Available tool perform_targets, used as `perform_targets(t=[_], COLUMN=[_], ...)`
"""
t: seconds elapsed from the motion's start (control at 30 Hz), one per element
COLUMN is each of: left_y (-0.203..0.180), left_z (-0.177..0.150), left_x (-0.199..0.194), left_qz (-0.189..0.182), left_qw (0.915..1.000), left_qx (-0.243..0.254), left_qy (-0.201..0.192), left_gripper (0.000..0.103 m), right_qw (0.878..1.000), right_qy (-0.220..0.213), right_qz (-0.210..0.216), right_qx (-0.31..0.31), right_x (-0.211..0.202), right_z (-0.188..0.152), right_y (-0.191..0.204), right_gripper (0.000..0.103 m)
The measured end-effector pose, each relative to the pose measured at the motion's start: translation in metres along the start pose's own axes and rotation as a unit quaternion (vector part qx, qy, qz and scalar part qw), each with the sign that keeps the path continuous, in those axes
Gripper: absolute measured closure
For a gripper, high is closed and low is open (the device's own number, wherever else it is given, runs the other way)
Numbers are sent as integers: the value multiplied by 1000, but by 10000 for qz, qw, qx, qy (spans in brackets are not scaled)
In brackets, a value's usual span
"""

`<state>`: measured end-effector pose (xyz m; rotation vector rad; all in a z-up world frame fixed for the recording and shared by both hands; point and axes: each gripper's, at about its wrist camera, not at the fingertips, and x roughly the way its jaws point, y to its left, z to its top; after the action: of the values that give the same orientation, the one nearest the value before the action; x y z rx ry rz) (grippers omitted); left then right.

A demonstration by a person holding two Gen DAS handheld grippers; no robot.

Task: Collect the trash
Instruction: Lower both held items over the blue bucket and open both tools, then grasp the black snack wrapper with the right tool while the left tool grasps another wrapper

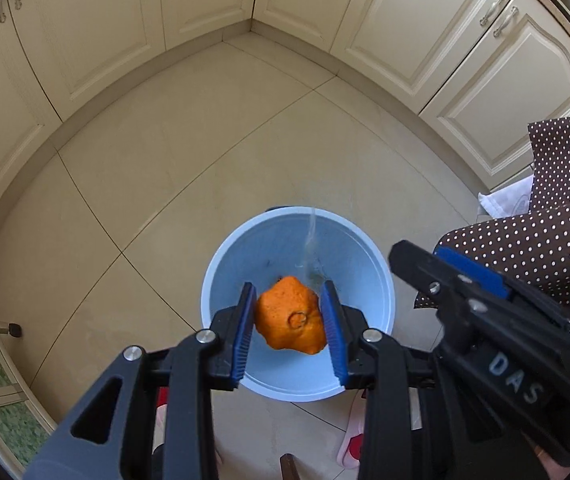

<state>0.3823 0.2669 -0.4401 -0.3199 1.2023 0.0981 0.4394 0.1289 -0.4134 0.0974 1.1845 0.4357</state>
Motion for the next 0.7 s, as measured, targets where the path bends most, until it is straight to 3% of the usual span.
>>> perform_targets(t=[0.27, 0.5, 0.63, 0.7], left_y=[-7, -16, -21, -24], left_z=[1, 2, 3, 2], left_x=[6, -3, -17, -25], left_qz=[-72, -96, -96, -32], left_qw=[9999, 9997, 9994, 9991], left_qx=[104, 186, 199, 243], left_qy=[56, -92, -268, -352], left_gripper=[70, 69, 52, 51], right_qw=[9987, 9980, 9976, 9973], right_qy=[-180, -331, -434, -500], right_qz=[-469, -537, -533, -529], right_qx=[-55, -46, -73, -77], right_x=[-7, -20, -34, -42], right_z=[-5, -5, -4, -4], right_y=[-15, -21, -23, -22], right_gripper=[53, 53, 53, 53])
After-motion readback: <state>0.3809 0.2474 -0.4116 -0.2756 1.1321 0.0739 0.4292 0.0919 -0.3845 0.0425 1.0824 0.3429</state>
